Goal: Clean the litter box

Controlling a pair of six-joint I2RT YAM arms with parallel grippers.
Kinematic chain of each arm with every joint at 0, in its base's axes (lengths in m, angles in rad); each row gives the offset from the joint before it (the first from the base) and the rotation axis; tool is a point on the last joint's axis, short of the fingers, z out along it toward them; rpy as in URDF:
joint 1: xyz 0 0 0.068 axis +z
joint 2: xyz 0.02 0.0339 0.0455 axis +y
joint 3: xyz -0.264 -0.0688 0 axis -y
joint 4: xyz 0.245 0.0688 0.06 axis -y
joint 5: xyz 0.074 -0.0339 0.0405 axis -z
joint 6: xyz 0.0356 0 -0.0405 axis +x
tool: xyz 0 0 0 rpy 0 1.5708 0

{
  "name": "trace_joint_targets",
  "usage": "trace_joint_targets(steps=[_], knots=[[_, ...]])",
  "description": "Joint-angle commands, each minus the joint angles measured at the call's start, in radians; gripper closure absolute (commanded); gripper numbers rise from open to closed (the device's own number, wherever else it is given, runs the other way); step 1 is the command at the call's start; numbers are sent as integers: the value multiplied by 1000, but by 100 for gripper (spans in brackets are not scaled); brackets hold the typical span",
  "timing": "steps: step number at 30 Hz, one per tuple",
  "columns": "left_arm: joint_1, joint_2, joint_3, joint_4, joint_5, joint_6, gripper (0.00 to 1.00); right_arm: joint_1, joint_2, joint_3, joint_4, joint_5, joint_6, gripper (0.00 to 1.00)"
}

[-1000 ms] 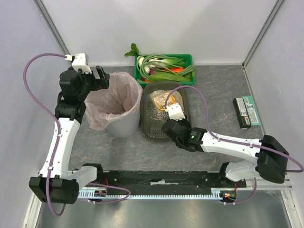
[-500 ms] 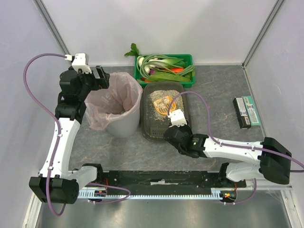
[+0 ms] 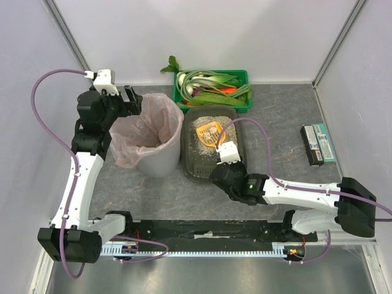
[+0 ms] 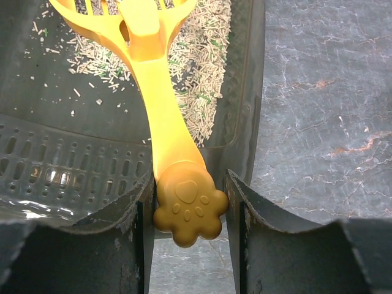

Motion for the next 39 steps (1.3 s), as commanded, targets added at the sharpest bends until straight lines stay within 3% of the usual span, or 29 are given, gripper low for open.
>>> trace_joint_targets(steps=[1,4,8,11,13,15,18,22,25,27,31,34,38,39], knots=[[6,-19,-8,50,12,-17,4,0,-14,23,53,-54,25,100],[8,-8,9,30,15,-15,4,-2,7,43,-30,82,70,100],[6,-20,-10,51,17,-20,4,-1,15,46,60,-83,-30,100],[6,-14,4,35,3,-9,4,-7,58,95,-107,111,75,100],[6,-20,1,36,7,-8,4,-11,18,77,-80,72,59,100],[6,-25,-4,45,6,-9,4,-8,-5,26,75,-98,-51,100],[6,-19,-1,41,4,-8,4,-16,-3,51,-71,77,77,100],[6,-23,-4,45,9,-8,4,-16,-48,0,94,-111,-61,100],[6,-17,-2,42,10,-8,4,-17,-51,8,-50,24,86,100],[6,-20,-4,44,11,-9,4,-14,-63,-35,97,-138,-37,100],[6,-14,-4,44,12,-9,4,-11,-23,18,-104,65,109,100],[6,-19,-7,47,12,-11,4,-10,-51,8,43,-78,-51,100],[6,-15,-7,45,7,-8,4,-8,-37,48,-90,111,74,100],[6,-15,-5,45,6,-8,4,-7,-55,35,-37,-7,38,100]])
